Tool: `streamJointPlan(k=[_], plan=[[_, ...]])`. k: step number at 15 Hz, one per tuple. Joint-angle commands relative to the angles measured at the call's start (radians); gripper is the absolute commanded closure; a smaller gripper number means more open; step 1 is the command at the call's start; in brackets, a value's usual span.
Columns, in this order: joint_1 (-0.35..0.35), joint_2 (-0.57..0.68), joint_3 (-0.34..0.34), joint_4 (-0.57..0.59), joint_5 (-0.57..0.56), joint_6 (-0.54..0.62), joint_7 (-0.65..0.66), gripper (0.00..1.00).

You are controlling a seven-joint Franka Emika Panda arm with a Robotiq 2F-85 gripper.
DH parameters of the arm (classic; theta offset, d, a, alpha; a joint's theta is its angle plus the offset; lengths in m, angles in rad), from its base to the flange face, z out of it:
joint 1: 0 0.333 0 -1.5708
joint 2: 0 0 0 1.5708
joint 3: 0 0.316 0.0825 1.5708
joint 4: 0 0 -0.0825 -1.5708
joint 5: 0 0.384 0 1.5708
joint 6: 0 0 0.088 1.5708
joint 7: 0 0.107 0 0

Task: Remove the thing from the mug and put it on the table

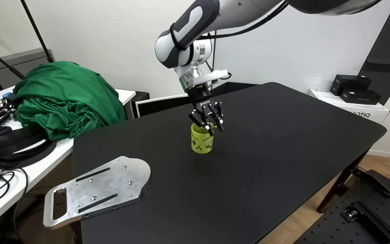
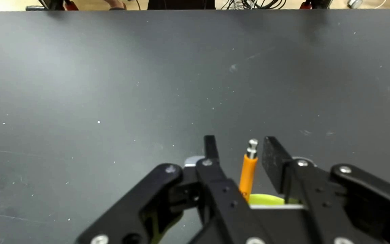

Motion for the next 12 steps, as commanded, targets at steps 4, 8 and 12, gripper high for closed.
streamJointPlan(k=[4, 8, 12], plan=[[-0.002, -0.018, -0.011, -0.014, 0.003, 0.024, 0.008, 1.00], [-0.008, -0.036, -0.005, -0.005, 0.022, -0.016, 0.005, 0.98], [-0.012, -0.080, 0.004, 0.025, 0.064, -0.105, 0.011, 0.98]])
